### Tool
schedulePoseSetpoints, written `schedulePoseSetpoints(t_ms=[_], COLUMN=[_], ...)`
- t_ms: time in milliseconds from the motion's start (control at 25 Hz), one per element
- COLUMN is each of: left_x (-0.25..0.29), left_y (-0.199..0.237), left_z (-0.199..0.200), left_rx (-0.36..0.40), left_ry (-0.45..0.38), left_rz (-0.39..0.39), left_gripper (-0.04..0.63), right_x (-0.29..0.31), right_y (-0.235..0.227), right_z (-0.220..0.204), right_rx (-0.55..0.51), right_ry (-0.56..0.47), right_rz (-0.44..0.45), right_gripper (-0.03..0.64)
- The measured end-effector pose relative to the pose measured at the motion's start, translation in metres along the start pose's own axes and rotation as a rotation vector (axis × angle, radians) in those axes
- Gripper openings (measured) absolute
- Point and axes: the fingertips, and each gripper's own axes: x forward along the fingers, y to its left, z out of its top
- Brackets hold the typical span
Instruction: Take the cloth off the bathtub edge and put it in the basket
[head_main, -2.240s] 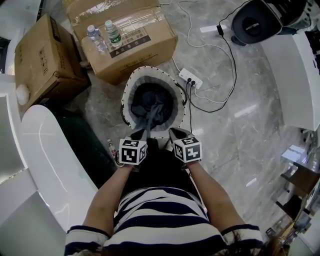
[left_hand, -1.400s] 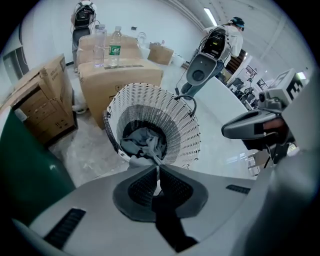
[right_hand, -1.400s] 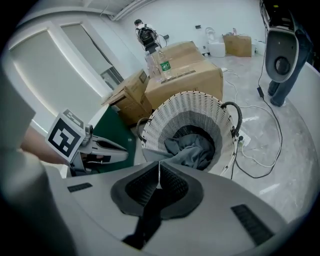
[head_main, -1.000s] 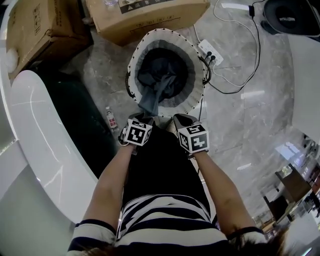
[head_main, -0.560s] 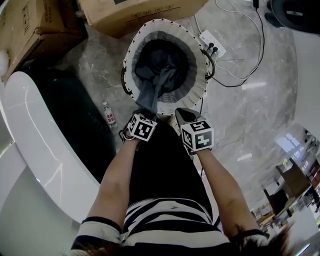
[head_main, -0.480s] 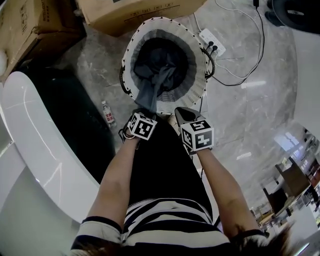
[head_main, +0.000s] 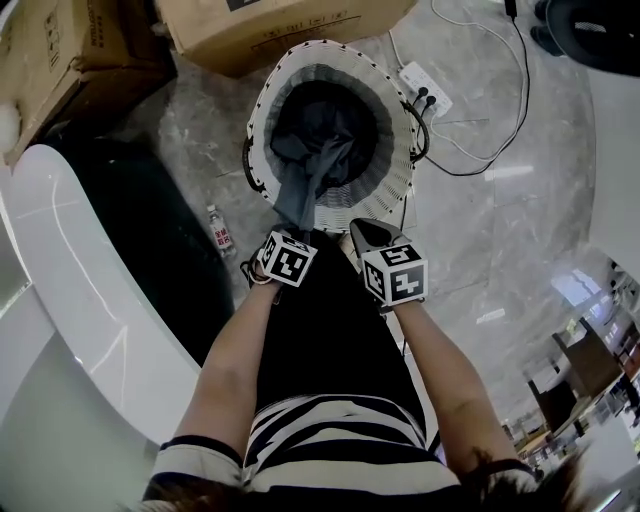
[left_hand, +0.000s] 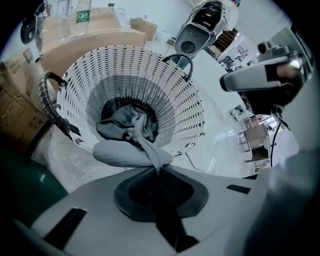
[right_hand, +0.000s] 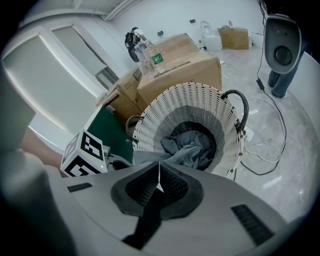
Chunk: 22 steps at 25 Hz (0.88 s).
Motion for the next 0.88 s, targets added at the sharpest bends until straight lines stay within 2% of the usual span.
schedulePoseSetpoints(t_ms=[240, 400, 520, 720, 880], left_x=[-0.029, -0.053, -0.076, -0.114, -0.148], left_y=[-0.015, -0.033, -0.04, -0.054, -0.06], left_z=[0.02, 0.04, 0.059, 0.09, 0.12], left_rx=[0.026, 0.073, 0.114, 0.101, 0.126], left_ry=[-0.055, -0.11, -0.158, -0.254, -0.344], left_rz=[-0.051, -0.092, -0.092, -0.108, -0.101], left_gripper=[0.031, 0.031, 0.031, 0.031, 0.031], right_x=[-0.009, -0.02, -0.029, -0.044, -0.054], right_y=[0.004, 0.006, 0.006, 0.002, -0.002], right_z=[0.011, 0.014, 0.018, 0.02, 0.023], right_rx=[0.016, 0.028, 0.042, 0.09, 0.12], right_ry=[-0.025, -0.041, -0.063, -0.095, -0.119], right_rz=[0.002, -0.003, -0.011, -0.021, -0.033], right_gripper=[0.032, 0.032, 0.032, 0.032, 0.032])
